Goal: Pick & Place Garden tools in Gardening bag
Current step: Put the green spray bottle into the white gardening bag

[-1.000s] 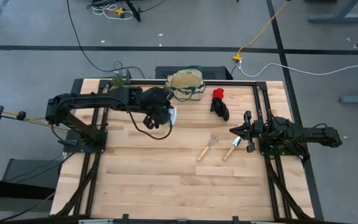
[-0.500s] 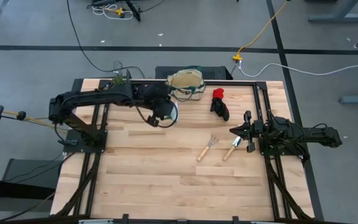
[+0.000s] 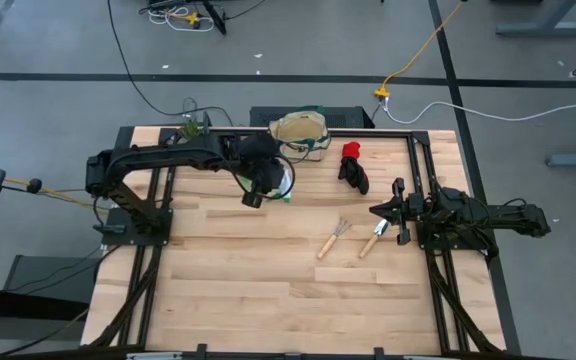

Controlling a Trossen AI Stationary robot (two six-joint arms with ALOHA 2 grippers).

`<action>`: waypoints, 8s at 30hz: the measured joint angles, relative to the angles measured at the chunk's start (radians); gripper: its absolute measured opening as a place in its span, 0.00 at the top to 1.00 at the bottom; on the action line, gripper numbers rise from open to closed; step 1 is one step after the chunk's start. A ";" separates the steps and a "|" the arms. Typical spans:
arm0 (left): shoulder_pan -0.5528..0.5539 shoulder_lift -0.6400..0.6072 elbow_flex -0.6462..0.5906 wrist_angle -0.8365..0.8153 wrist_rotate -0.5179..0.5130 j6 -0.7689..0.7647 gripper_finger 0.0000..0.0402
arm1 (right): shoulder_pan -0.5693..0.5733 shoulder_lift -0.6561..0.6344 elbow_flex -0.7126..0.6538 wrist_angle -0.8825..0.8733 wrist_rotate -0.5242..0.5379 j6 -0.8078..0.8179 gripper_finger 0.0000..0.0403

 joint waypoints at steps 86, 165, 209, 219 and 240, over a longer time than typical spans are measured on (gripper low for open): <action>0.007 0.223 0.339 -0.268 0.039 -0.253 0.63 | 0.000 0.000 0.000 0.000 0.000 0.000 0.94; 0.006 0.311 0.339 -0.369 0.048 -0.233 0.63 | 0.000 0.248 0.425 -0.081 0.094 0.315 1.00; 0.006 0.311 0.339 -0.369 0.048 -0.222 0.63 | -0.042 0.812 0.621 -0.120 0.105 0.887 0.74; 0.006 0.311 0.339 -0.369 0.048 -0.222 0.63 | -0.074 0.917 0.621 -0.049 0.061 0.970 0.51; 0.006 0.311 0.339 -0.369 0.048 -0.196 0.63 | -0.165 1.174 0.621 0.215 -0.098 1.070 0.31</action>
